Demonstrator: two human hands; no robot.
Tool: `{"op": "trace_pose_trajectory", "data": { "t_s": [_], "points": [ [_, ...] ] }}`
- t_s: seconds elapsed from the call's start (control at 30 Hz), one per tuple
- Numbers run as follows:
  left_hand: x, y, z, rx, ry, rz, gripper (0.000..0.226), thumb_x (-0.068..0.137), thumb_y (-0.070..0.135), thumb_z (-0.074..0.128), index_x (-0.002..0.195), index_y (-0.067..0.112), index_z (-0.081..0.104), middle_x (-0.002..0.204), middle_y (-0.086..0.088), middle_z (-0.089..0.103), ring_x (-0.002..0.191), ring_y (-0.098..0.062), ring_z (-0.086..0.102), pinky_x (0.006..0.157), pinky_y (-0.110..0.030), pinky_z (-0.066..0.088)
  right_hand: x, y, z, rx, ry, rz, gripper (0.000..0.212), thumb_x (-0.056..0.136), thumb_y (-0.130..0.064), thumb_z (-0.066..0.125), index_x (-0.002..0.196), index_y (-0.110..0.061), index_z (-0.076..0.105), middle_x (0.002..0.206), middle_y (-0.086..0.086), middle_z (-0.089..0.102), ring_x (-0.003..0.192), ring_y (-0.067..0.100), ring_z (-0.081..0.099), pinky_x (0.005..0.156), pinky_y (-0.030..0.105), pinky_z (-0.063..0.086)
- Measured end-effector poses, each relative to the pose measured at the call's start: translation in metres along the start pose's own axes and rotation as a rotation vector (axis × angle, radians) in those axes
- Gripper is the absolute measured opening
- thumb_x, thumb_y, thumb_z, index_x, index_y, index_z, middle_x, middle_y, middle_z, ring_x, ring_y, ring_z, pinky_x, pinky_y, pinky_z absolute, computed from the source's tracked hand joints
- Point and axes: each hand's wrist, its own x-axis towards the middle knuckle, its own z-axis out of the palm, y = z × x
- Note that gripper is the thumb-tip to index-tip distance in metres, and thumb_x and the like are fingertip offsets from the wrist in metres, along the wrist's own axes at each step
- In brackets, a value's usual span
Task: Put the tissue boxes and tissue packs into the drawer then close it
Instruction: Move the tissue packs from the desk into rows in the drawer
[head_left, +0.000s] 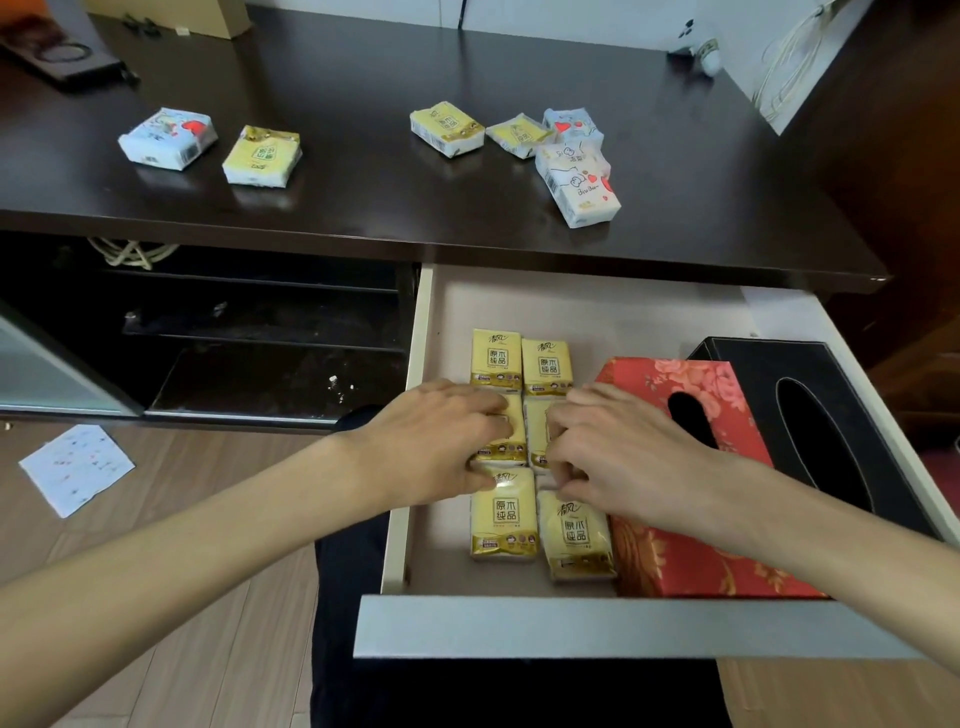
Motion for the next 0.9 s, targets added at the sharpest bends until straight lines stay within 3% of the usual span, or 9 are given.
{"op": "trace_pose_trajectory", "data": {
  "t_s": [0.13,0.27,0.33,0.5,0.7,0.9],
  "points": [
    [0.0,0.0,0.0,-0.01,-0.003,-0.008,0.046,0.09,0.051,0.059,0.128,0.024,0.059,0.136,0.003,0.053,0.125,-0.019,0.051,0.106,-0.04,0.039,-0.001,-0.001,0.0,-0.015,-0.001,0.027,0.027,0.091,-0.054,0.068,0.104,-0.031,0.073,0.104,-0.011,0.054,0.114,0.016,0.049,0.104,0.036,0.033],
    [0.0,-0.001,0.002,-0.002,0.006,-0.01,0.054,0.089,0.059,0.055,0.131,0.024,0.057,0.136,0.003,0.053,0.126,-0.019,0.051,0.106,-0.039,0.038,-0.003,0.007,-0.006,-0.152,-0.12,0.064,0.098,0.073,-0.082,0.065,0.144,-0.016,0.051,0.142,0.001,0.049,0.135,0.021,0.039,0.121,0.044,0.02],
    [0.001,0.0,0.003,0.0,-0.001,-0.014,0.059,0.087,0.063,0.055,0.133,0.025,0.056,0.137,0.004,0.051,0.127,-0.018,0.049,0.106,-0.039,0.038,-0.002,0.005,-0.008,-0.224,-0.171,0.067,0.11,0.07,-0.085,0.064,0.149,-0.01,0.046,0.149,0.005,0.045,0.142,0.025,0.033,0.125,0.049,0.011],
    [0.002,0.001,0.002,-0.007,-0.008,-0.014,0.058,0.085,0.063,0.059,0.13,0.026,0.056,0.13,0.006,0.051,0.122,-0.017,0.05,0.103,-0.036,0.039,0.008,-0.002,-0.007,-0.267,-0.221,0.075,0.101,0.074,-0.081,0.067,0.142,-0.008,0.055,0.147,0.009,0.046,0.141,0.028,0.03,0.124,0.052,0.011],
    [0.003,0.001,0.002,-0.017,-0.019,-0.019,0.057,0.085,0.062,0.062,0.128,0.025,0.056,0.128,0.006,0.053,0.121,-0.018,0.051,0.101,-0.036,0.04,0.014,0.0,-0.002,-0.214,-0.147,0.072,0.08,0.075,-0.074,0.07,0.129,-0.015,0.067,0.137,0.003,0.051,0.134,0.024,0.033,0.113,0.042,0.026],
    [0.004,0.0,0.004,-0.023,-0.009,-0.019,0.057,0.085,0.061,0.063,0.128,0.024,0.057,0.127,0.005,0.053,0.119,-0.018,0.052,0.097,-0.036,0.041,0.015,-0.001,-0.001,-0.197,-0.125,0.075,0.077,0.075,-0.073,0.072,0.127,-0.016,0.068,0.136,0.003,0.052,0.134,0.024,0.035,0.112,0.042,0.027]
  ]
}}
